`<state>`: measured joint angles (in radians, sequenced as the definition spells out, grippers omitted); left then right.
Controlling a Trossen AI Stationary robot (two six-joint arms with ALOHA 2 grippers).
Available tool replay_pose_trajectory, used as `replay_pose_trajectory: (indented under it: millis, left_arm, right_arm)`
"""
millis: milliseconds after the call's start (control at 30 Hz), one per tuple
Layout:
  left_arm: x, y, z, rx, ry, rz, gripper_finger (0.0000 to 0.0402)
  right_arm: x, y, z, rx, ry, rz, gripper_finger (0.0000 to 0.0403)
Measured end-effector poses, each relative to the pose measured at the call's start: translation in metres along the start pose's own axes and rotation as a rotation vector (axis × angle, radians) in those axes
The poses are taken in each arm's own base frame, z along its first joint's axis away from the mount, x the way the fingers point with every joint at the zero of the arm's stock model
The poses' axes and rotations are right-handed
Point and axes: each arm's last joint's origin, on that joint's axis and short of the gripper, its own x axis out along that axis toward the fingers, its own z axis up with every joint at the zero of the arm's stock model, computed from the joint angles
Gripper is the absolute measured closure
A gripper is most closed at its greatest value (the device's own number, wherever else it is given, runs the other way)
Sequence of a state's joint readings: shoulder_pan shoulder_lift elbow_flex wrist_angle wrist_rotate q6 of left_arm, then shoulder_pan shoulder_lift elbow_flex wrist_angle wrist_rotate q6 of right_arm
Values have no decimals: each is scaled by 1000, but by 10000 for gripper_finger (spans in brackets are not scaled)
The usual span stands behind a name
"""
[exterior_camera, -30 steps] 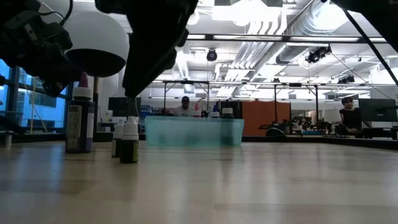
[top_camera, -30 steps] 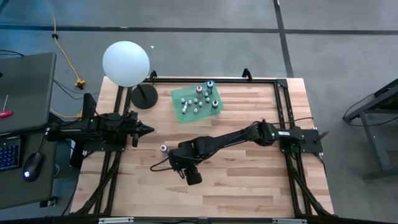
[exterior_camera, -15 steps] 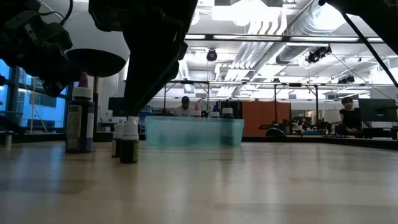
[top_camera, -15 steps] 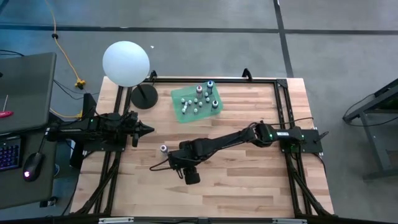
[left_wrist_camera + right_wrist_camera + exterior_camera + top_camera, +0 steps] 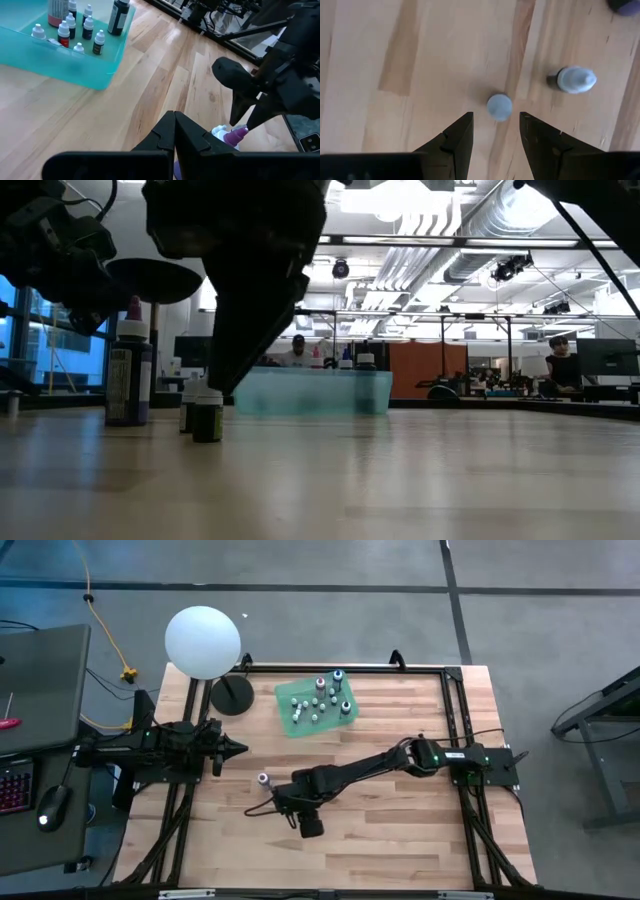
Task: Pick & Place food coloring
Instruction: Put the small green dye bottle in the green bin
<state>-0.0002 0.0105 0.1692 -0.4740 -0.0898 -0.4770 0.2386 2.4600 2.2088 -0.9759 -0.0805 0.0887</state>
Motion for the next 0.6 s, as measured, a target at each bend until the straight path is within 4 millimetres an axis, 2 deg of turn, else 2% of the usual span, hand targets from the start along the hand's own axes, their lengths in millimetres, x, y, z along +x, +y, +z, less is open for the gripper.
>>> replay_pose_trajectory:
  millis: [400, 600]
  left_arm:
    - [0, 0, 0, 0, 0, 0, 401]
    - [0, 0, 0, 0, 0, 0, 401]
  right_arm:
    - [-1, 0, 5, 23, -47, 1, 253]
    - [-1, 1, 5, 23, -50, 5, 274]
